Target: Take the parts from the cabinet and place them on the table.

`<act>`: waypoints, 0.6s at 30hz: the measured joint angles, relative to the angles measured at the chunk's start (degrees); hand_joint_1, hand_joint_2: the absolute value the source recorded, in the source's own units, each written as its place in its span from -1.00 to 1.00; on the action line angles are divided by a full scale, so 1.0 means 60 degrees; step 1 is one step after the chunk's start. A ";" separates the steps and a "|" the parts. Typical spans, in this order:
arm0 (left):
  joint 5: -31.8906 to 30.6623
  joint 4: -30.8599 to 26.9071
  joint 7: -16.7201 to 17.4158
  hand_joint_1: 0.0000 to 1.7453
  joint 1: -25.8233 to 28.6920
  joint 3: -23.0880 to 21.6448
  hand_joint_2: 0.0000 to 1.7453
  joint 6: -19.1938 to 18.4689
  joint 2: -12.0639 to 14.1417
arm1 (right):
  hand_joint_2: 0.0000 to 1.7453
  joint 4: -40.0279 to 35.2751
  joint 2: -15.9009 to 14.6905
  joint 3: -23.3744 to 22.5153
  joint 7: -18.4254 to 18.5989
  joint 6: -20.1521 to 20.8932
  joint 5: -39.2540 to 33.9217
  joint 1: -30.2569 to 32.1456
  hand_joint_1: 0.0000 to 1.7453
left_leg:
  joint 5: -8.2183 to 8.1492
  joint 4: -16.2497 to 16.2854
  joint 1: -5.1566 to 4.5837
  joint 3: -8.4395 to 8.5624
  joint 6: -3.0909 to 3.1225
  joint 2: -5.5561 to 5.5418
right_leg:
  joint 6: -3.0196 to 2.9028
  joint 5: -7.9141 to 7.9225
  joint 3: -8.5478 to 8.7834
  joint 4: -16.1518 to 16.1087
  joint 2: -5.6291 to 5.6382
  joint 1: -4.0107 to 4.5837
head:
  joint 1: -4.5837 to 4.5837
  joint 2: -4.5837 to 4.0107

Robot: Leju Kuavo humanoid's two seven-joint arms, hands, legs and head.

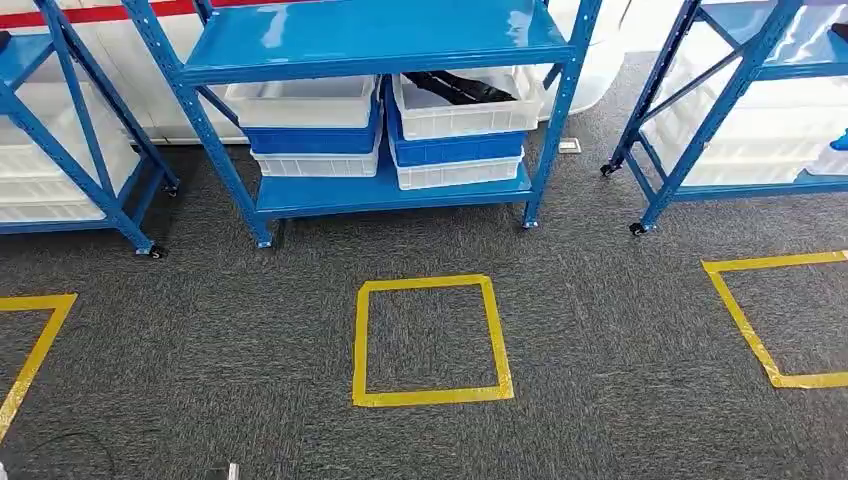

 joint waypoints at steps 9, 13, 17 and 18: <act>-0.0004 0.0000 -0.0004 -1.00 -0.0033 0.0000 -1.00 -0.0091 -0.0040 | -1.00 -0.0004 -0.0026 0.0000 0.0000 0.0000 -0.0029 -0.0054 -1.00 | -0.0324 -0.0536 0.0089 0.1019 0.0186 -0.0113 | 0.0316 -0.0885 -0.1684 0.2797 -0.0018 -0.0001 | 0.0011 0.0000; -0.0004 0.0004 -0.0004 -1.00 0.0034 0.0000 -1.00 -0.0098 -0.0044 | -1.00 -0.0004 -0.0062 0.0000 -0.0008 0.0000 -0.0015 -0.0041 -1.00 | -0.0823 -0.0531 0.0204 0.1634 -0.0001 -0.0191 | 0.0859 0.0026 -0.1778 0.1045 -0.0026 -0.0142 | 0.0025 0.0000; 0.0015 0.0000 -0.0014 -1.00 0.0035 0.0004 -1.00 -0.0106 -0.0029 | -1.00 0.0003 -0.0084 0.0000 -0.0026 0.0007 0.0004 -0.0031 -1.00 | -0.1299 -0.0478 0.0140 0.1993 -0.0237 -0.0180 | 0.0416 0.1005 -0.1474 0.0386 -0.0124 -0.0109 | -0.0030 0.0000; 0.0015 0.0000 -0.0018 -1.00 -0.0005 0.0004 -1.00 -0.0113 -0.0033 | -1.00 0.0003 -0.0095 0.0000 -0.0026 0.0011 0.0004 -0.0024 -1.00 | -0.1223 -0.0371 0.0162 0.1977 -0.0231 -0.0171 | 0.0308 0.0938 -0.1426 0.0380 -0.0119 -0.0069 | -0.0008 0.0000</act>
